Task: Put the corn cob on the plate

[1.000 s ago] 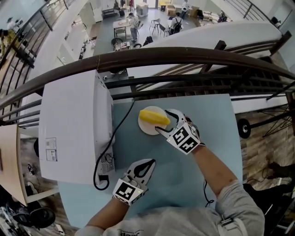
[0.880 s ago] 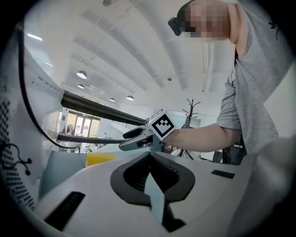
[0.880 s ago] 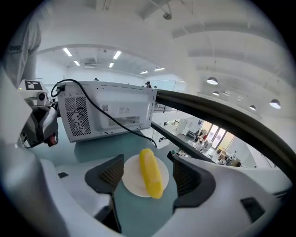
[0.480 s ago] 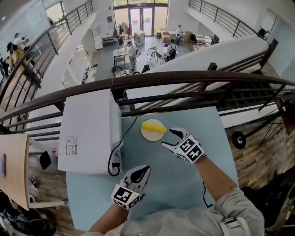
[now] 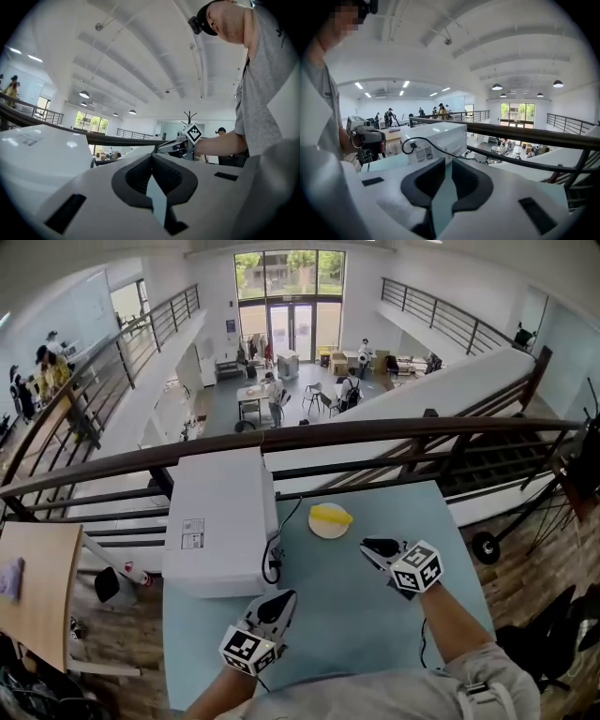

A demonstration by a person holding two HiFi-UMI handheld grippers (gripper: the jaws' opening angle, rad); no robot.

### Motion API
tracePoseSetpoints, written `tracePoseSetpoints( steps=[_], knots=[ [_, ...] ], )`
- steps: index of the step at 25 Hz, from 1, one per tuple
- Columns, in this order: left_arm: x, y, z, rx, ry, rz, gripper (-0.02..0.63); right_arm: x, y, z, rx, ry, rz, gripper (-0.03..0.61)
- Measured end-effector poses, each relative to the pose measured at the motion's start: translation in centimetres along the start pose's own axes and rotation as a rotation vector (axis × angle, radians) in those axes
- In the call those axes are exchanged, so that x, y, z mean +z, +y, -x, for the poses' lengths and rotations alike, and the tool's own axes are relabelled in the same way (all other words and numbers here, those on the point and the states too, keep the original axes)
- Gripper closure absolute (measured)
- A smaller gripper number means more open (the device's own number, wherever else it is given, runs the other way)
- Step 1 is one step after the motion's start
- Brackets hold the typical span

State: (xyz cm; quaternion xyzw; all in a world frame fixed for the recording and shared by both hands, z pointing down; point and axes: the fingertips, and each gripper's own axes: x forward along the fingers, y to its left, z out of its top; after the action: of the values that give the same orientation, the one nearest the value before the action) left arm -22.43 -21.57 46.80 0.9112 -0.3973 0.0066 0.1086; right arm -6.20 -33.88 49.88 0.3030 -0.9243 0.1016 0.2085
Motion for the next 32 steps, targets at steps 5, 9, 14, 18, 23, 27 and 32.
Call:
tracePoseSetpoints(
  steps=[5, 9, 14, 18, 23, 27, 32],
  knots=[
    [0.2, 0.0, 4.6, 0.034, 0.019, -0.016, 0.604, 0.4, 2.8, 3.4, 0.01, -0.107, -0.117, 0.558],
    [1.6, -1.8, 6.3, 0.106, -0.001, -0.019, 0.604, -0.3, 3.1, 7.6, 0.034, -0.122, -0.18, 0.56],
    [2.2, -6.4, 5.7, 0.168, -0.037, 0.031, 0.604, -2.1, 2.7, 12.5, 0.074, -0.148, -0.177, 0.56],
    [2.8, -11.5, 3.0, 0.151, -0.047, 0.035, 0.604, -3.1, 2.5, 17.0, 0.12, -0.175, -0.158, 0.56],
    [3.5, -16.0, 0.6, 0.132, -0.028, -0.002, 0.604, -5.2, 3.0, 20.3, 0.183, -0.2, -0.162, 0.561],
    [3.2, -18.1, 0.1, 0.146, -0.02, 0.004, 0.604, -6.6, 3.8, 21.4, 0.241, -0.197, -0.171, 0.56],
    [3.3, -18.0, 1.1, 0.14, -0.02, -0.011, 0.604, -6.3, 5.4, 21.3, 0.272, -0.208, -0.168, 0.561]
  ],
)
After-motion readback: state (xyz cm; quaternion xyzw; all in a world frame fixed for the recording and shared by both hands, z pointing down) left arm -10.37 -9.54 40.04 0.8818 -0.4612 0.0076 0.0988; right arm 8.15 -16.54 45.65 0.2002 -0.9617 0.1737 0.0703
